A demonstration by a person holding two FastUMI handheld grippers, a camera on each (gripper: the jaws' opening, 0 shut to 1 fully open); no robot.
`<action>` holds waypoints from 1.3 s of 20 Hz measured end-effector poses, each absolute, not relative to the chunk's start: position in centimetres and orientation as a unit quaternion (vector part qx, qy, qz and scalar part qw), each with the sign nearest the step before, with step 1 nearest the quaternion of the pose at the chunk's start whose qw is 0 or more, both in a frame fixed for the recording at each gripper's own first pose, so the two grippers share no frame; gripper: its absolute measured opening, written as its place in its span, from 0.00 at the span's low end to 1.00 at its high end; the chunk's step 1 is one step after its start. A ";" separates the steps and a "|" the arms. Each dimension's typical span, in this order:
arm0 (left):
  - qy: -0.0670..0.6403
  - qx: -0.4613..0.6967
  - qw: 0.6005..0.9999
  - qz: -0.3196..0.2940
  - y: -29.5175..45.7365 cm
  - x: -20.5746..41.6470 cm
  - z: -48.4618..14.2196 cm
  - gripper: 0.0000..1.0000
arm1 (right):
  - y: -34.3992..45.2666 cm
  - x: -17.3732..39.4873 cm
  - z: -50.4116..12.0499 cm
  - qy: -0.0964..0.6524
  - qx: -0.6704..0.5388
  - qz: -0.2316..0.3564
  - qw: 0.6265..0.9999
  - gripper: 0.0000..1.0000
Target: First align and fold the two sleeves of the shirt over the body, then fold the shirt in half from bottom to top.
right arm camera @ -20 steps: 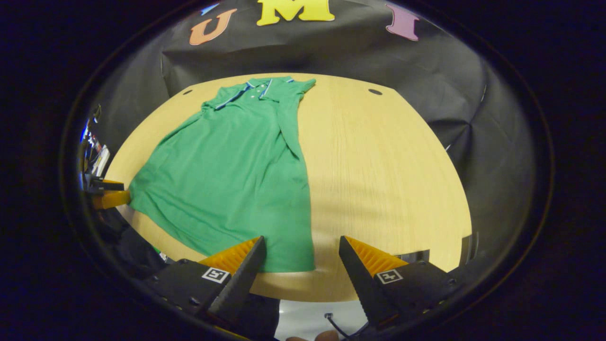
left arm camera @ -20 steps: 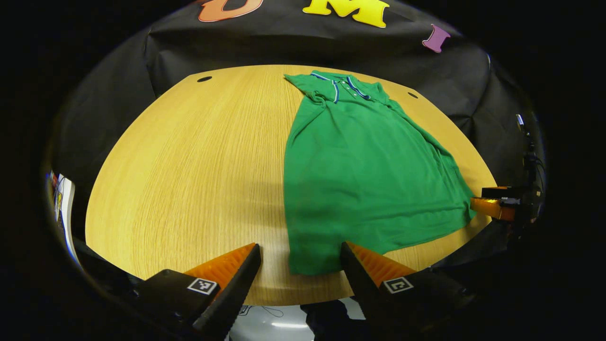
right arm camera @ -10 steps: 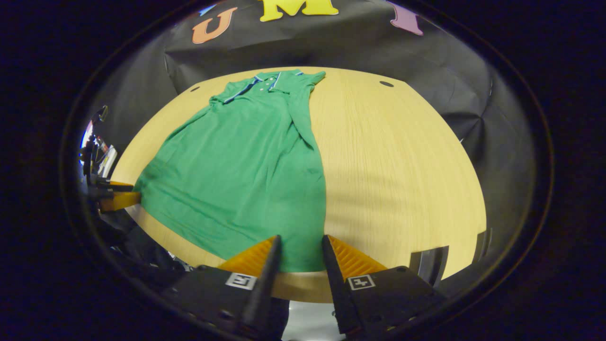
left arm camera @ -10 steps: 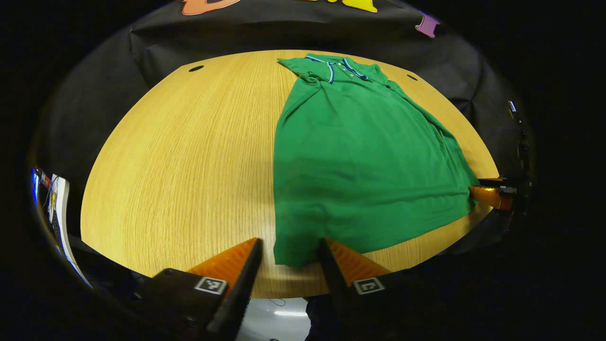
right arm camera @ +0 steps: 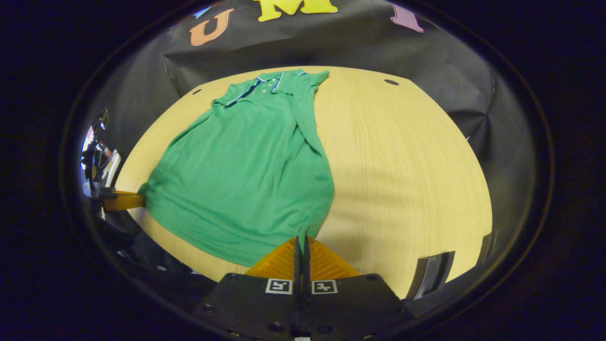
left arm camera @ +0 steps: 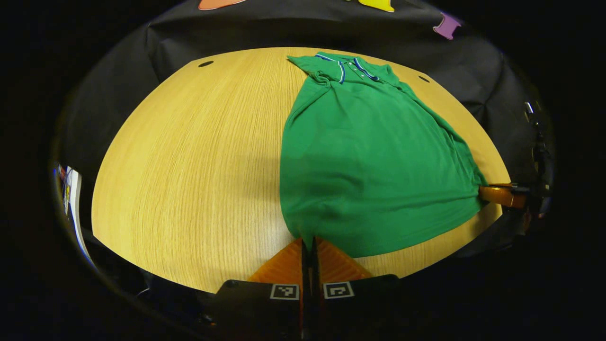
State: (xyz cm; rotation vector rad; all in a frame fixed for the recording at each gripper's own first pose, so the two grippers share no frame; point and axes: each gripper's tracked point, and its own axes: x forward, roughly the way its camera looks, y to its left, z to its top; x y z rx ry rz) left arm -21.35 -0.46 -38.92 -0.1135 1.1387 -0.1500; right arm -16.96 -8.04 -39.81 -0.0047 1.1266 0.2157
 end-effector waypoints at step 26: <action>0.325 -0.120 0.936 -0.063 -0.3 7.6 -23.6 0.05 | -6.4 9.7 -25.7 0.376 0.040 0.091 0.921 0.00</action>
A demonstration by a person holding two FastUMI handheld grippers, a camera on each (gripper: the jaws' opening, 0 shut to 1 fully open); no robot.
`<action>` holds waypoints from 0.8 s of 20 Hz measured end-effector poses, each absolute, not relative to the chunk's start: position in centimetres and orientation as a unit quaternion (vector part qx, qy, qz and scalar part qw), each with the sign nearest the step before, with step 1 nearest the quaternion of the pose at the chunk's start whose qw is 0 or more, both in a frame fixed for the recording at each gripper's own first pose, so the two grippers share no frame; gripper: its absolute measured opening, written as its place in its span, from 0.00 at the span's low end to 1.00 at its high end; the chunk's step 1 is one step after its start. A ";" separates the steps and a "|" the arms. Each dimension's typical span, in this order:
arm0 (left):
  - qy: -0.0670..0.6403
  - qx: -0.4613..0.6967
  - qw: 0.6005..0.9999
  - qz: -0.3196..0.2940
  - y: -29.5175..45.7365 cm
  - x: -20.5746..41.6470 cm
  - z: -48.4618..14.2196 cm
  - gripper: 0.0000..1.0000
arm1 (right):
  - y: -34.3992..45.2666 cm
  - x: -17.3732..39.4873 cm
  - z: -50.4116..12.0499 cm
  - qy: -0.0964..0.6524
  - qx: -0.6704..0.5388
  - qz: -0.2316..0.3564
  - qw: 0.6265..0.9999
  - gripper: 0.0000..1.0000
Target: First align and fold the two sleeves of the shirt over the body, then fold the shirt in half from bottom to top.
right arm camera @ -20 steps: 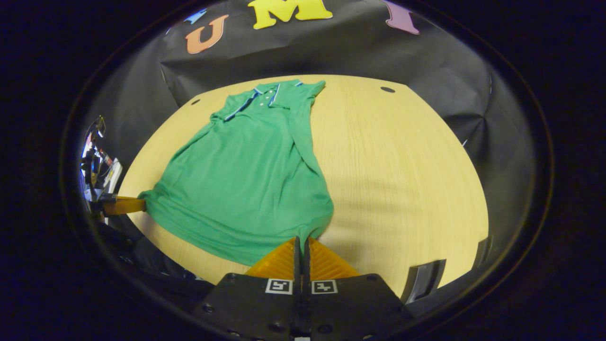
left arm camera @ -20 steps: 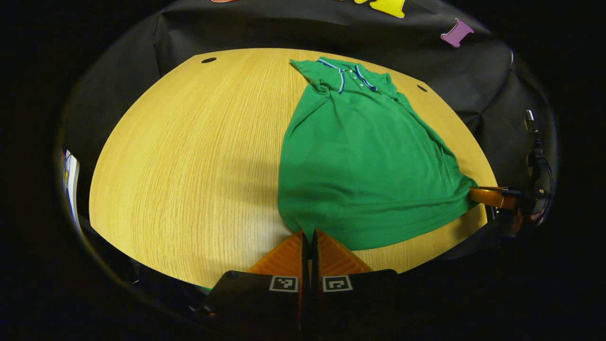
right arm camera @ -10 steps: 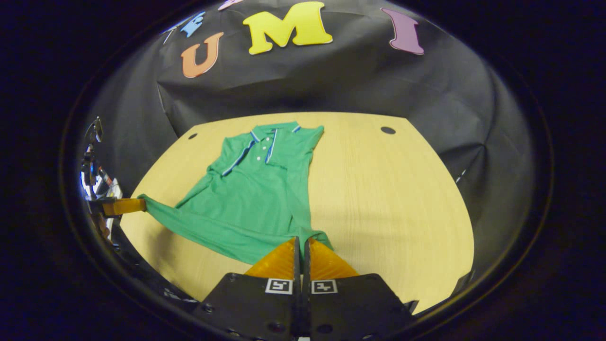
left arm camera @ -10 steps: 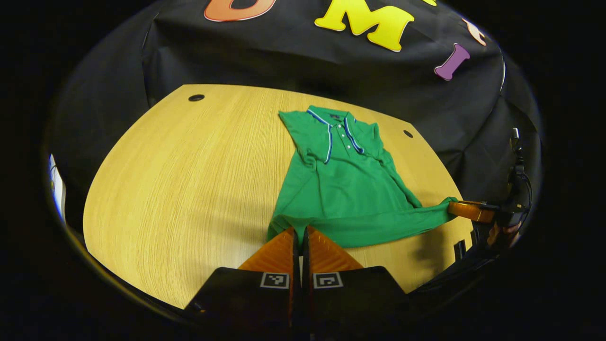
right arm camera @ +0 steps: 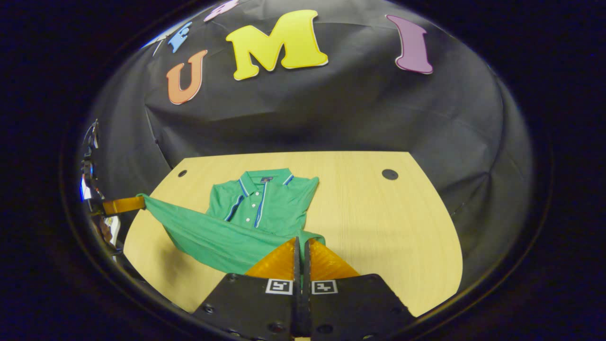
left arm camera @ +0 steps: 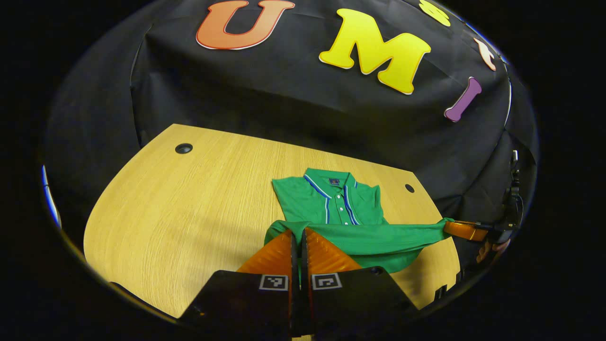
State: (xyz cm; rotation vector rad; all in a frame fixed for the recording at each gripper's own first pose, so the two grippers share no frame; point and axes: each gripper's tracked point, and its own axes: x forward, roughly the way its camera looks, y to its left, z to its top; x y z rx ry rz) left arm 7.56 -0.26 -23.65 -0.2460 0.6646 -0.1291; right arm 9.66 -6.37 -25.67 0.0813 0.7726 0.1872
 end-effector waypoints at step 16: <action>0.318 -0.134 0.938 -0.021 -0.2 25.1 -25.8 0.06 | -3.5 30.3 -25.7 0.351 0.052 0.113 0.928 0.00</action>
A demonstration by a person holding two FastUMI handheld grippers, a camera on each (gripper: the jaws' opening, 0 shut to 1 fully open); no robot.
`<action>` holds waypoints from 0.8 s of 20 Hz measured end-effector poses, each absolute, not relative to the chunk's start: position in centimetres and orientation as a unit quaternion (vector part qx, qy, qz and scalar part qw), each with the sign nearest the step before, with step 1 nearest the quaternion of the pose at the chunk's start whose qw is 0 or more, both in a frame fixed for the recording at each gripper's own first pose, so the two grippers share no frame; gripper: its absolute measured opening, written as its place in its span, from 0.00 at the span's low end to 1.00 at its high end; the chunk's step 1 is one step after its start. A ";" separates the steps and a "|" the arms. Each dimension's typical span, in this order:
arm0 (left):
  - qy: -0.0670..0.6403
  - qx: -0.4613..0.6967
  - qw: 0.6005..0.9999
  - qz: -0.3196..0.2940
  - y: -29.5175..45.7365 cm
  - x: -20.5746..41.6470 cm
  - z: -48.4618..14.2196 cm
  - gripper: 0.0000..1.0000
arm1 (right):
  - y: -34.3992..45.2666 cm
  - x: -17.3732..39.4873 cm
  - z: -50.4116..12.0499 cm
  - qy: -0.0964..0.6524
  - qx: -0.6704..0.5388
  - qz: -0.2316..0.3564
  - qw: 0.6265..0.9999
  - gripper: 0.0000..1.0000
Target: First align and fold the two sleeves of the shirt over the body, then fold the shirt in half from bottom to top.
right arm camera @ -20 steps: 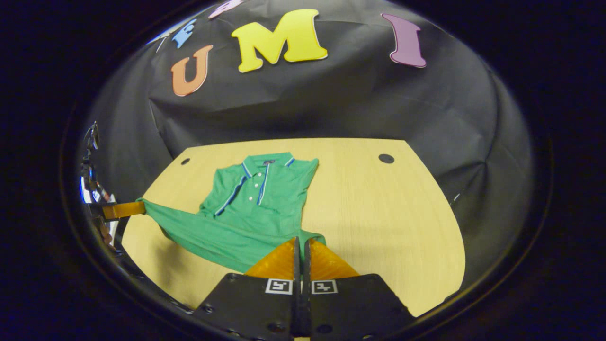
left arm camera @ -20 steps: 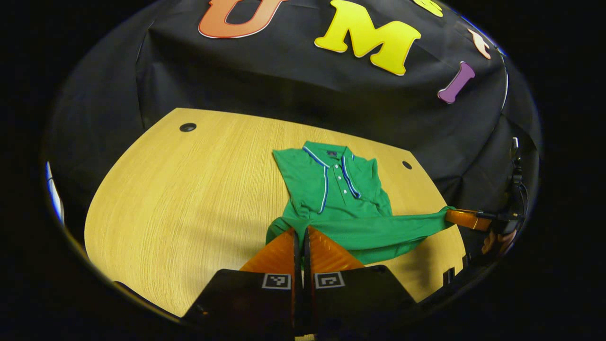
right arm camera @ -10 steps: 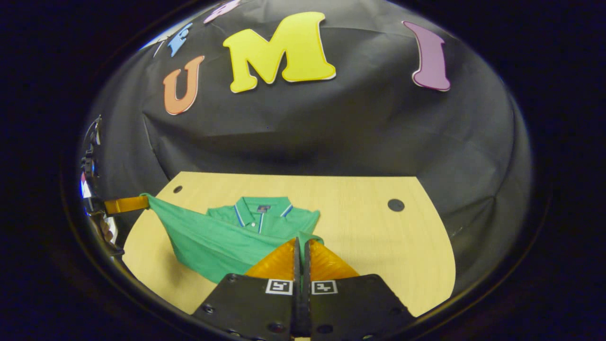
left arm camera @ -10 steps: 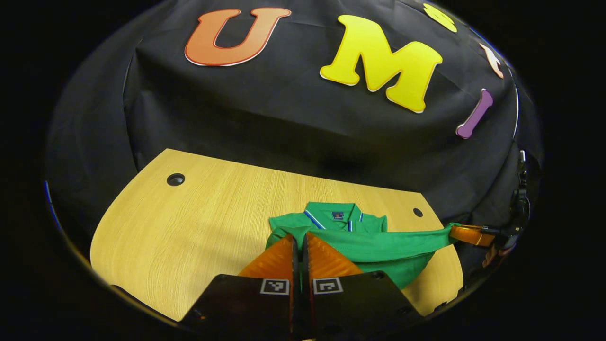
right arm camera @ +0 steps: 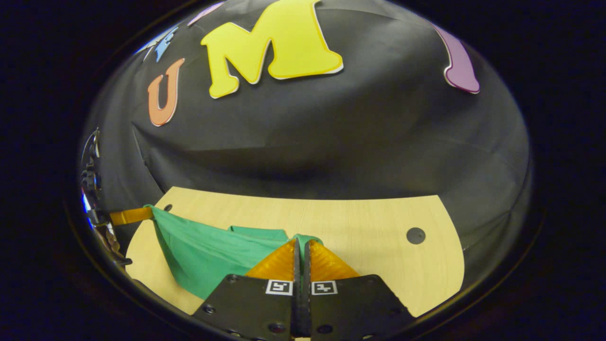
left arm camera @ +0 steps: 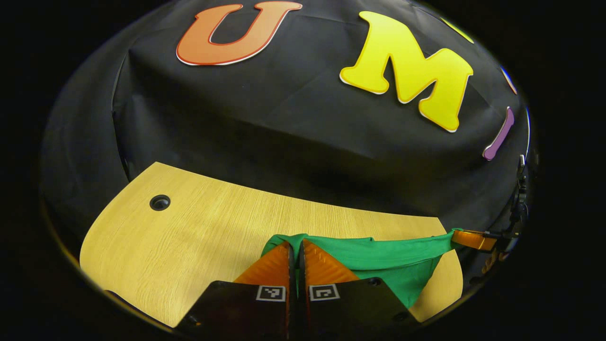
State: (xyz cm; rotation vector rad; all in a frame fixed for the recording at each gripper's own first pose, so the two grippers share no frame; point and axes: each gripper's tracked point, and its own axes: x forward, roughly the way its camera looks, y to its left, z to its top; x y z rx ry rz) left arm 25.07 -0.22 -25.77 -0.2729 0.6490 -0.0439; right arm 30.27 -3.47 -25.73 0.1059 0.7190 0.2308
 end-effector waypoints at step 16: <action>0.378 -0.070 0.923 0.007 0.2 27.5 -33.8 0.25 | -2.9 32.6 -33.9 0.398 0.011 0.125 0.909 0.18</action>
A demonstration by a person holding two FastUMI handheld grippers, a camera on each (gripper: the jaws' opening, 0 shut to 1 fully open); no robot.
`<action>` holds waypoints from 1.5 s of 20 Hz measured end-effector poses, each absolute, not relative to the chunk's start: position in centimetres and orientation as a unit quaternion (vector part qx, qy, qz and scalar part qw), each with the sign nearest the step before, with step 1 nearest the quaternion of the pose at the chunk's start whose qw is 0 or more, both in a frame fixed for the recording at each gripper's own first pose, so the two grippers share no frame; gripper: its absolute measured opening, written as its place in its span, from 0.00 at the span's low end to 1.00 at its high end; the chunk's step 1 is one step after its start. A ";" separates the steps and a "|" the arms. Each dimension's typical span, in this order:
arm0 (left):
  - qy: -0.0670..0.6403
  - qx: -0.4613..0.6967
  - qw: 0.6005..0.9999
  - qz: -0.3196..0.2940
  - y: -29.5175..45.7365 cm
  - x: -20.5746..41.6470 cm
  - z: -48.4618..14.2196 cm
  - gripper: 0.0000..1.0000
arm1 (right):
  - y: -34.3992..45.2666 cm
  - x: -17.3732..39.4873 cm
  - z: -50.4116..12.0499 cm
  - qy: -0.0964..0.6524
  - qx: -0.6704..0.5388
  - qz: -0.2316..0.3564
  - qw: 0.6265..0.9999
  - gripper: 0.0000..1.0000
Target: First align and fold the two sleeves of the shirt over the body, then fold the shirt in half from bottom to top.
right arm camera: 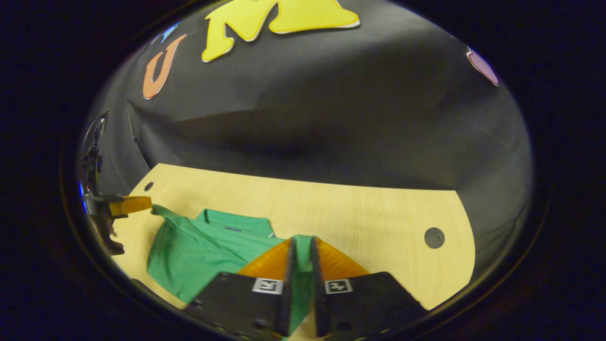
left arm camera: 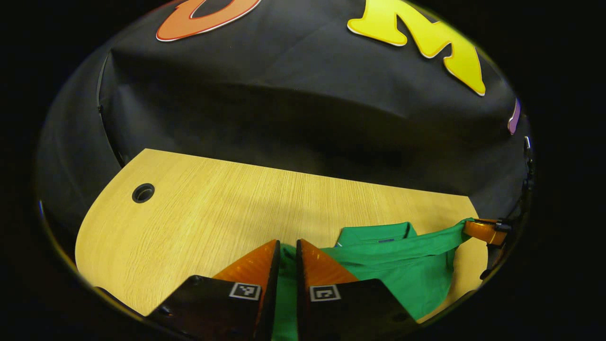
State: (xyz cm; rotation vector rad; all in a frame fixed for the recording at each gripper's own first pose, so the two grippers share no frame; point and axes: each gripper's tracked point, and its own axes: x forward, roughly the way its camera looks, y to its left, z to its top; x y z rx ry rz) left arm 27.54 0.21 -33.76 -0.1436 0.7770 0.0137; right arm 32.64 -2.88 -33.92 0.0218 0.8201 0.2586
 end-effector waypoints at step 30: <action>0.078 -0.014 0.997 0.000 -3.6 -4.1 -0.4 1.00 | -1.4 -4.4 -2.0 0.097 -0.012 0.040 0.994 0.97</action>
